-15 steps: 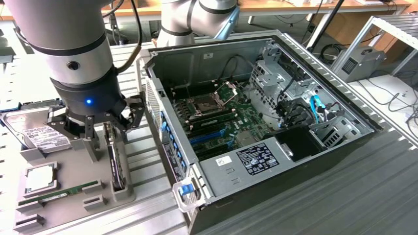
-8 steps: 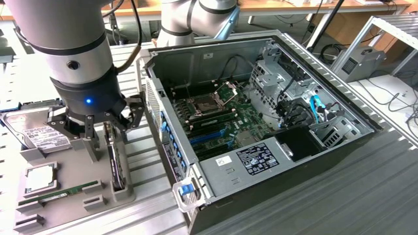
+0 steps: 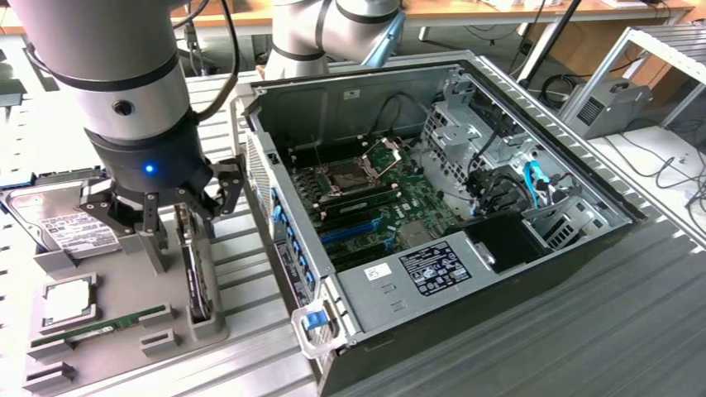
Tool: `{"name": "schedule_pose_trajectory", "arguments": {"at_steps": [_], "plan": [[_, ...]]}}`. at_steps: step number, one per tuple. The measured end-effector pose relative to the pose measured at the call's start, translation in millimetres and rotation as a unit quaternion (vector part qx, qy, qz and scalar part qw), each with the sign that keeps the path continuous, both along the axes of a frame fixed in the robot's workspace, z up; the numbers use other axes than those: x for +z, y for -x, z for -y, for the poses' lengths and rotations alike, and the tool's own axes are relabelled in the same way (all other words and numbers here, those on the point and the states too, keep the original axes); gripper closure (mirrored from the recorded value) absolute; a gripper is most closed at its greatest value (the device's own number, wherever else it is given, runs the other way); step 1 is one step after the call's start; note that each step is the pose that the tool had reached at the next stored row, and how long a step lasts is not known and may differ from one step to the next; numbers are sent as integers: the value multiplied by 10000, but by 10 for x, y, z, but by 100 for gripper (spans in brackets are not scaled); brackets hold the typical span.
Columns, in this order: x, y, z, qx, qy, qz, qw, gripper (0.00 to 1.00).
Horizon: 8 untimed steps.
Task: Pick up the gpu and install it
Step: 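Pick up the gpu and move the gpu toward the slot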
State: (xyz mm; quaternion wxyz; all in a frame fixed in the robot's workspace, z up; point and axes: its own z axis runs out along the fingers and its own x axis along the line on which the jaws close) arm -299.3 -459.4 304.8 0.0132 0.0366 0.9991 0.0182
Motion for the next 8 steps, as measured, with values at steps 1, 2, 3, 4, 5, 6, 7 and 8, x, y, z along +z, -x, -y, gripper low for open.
{"name": "schedule_pose_trajectory", "arguments": {"at_steps": [1, 2, 3, 4, 5, 6, 7, 8], "plan": [[0, 0, -2, 0, 0, 0, 10000, 46], [0, 0, -5, 0, 0, 0, 10000, 46], [0, 0, -7, 0, 0, 0, 10000, 46], [0, 0, -8, 0, 0, 0, 10000, 46], [0, 0, -10, 0, 0, 0, 10000, 46], [0, 0, -12, 0, 0, 0, 10000, 46], [0, 0, -33, 0, 0, 0, 10000, 46], [0, 0, -48, 0, 0, 0, 10000, 46]]}}
